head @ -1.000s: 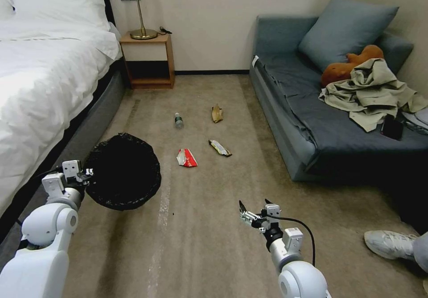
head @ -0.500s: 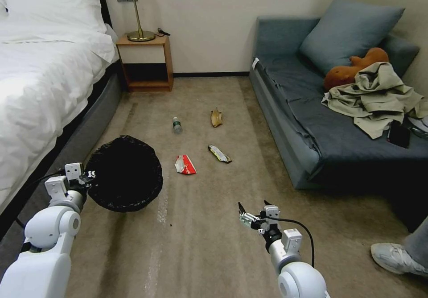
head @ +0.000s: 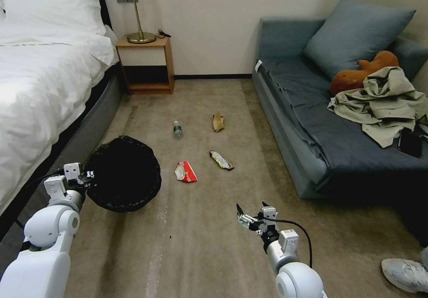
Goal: Pick up the trash bin, then pick up the garbage on the floor and place it into the trash bin.
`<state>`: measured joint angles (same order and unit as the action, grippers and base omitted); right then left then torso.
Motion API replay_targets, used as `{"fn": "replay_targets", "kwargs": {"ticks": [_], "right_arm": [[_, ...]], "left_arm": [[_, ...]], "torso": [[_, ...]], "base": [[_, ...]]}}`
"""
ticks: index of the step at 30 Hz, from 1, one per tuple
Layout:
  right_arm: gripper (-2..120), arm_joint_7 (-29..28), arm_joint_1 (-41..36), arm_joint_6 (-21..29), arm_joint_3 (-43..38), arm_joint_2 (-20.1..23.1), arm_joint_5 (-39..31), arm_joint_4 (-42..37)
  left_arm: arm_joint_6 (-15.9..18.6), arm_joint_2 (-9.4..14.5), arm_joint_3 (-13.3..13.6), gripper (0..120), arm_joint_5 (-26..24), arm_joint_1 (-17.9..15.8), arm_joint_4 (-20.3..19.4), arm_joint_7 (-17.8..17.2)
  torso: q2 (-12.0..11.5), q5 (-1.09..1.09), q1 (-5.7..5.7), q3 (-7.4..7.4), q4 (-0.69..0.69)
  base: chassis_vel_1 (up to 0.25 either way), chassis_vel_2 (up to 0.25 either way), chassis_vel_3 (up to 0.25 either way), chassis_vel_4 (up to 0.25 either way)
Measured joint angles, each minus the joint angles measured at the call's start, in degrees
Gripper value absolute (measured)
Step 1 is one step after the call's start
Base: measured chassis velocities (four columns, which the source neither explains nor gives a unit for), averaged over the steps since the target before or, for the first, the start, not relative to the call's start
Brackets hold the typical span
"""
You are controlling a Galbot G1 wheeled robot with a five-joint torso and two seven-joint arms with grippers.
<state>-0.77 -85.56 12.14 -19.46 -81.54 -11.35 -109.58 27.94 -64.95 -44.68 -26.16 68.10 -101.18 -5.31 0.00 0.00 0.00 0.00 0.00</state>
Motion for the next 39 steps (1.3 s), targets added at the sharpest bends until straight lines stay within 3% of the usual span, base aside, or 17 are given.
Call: {"fn": "replay_targets", "kwargs": {"ticks": [39], "right_arm": [[100, 0.7, -0.3, -0.4, 0.9, 0.0, 1.9, 1.4]], "left_arm": [[-1.3, 0.1, -0.7, 3, -0.3, 0.4, 1.2, 0.0]], "torso": [[0.0, 0.0, 0.0, 0.0, 0.0]], "base": [[-0.095, 0.121, 0.091, -0.12]]}}
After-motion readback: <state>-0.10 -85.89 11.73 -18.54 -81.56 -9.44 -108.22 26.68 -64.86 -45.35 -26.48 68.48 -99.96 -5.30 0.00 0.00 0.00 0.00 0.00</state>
